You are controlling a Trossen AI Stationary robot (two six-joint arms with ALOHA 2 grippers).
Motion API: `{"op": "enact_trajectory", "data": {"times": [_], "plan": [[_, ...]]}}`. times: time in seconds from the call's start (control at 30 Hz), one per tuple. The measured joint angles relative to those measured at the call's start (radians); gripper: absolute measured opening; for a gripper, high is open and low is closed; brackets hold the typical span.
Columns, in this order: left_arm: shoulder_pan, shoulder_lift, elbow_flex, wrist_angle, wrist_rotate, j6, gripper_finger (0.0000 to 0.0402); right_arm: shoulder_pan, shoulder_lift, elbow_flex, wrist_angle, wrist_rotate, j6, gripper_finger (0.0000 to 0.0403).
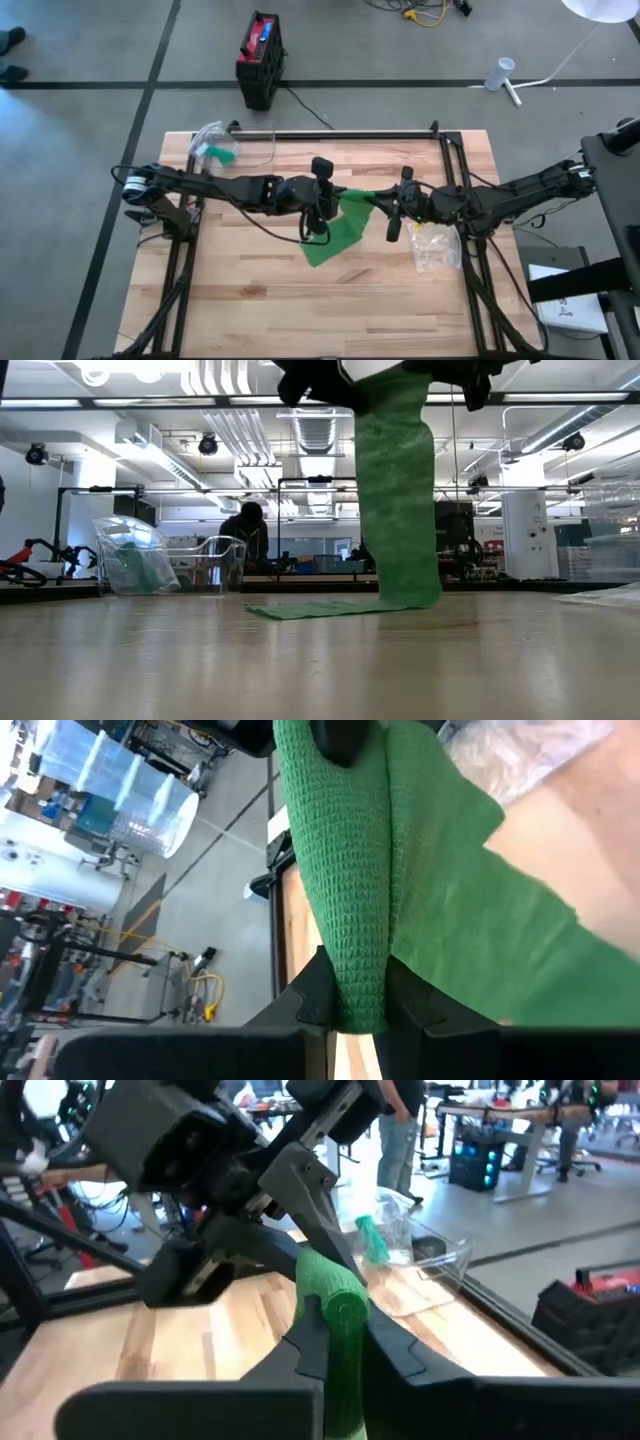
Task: Roll bandage
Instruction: Roll the green bandage
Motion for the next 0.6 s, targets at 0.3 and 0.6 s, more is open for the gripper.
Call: {"op": "enact_trajectory", "data": {"times": [0.3, 0.6], "plan": [[0.03, -0.169, -0.014, -0.254, 0.294, -0.315, 0.0098, 0.001, -0.001, 0.102, -0.003, -0.012, -0.202, 0.0017], [0.166, -0.361, -0.468, 0.338, 0.553, -0.381, 0.0217, 0.001, 0.001, 0.112, 0.116, -0.014, -0.347, 0.0017]]}}
